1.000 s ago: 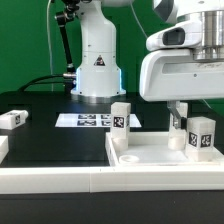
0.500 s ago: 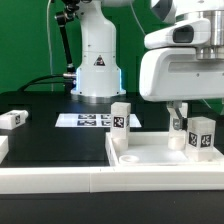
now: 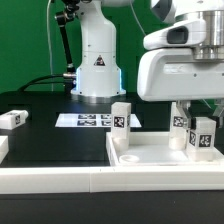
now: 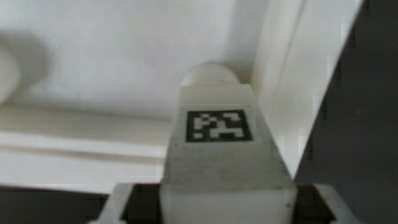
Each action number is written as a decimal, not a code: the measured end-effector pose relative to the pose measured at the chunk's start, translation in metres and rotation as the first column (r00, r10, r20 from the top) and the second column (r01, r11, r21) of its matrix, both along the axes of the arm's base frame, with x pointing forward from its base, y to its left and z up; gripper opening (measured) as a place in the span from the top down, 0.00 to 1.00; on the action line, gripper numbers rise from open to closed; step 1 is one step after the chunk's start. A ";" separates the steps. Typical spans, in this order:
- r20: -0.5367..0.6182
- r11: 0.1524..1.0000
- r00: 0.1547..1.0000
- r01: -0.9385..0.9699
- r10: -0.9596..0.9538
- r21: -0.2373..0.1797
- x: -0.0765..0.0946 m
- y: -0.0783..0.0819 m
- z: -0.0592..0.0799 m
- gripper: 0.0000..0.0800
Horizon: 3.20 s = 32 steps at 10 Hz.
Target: Assemble square table
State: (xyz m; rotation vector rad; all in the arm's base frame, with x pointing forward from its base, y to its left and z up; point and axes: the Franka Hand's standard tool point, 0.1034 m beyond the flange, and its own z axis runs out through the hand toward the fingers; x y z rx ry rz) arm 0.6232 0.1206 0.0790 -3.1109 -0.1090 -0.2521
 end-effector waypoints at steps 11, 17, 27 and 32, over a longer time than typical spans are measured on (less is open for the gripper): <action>-0.121 0.471 0.486 0.872 -0.866 0.131 0.000 -0.004 0.000 0.64; -0.173 0.215 0.237 0.967 -0.956 0.139 0.000 -0.003 0.000 0.62; -0.047 0.869 0.875 0.485 -0.482 0.100 0.000 0.004 0.002 0.19; -0.015 0.985 0.986 0.166 -0.165 0.054 -0.003 0.008 -0.001 0.19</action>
Offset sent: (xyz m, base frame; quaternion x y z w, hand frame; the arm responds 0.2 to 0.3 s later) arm -0.0020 -0.0041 0.0018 -0.0113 0.0003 0.2264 0.9740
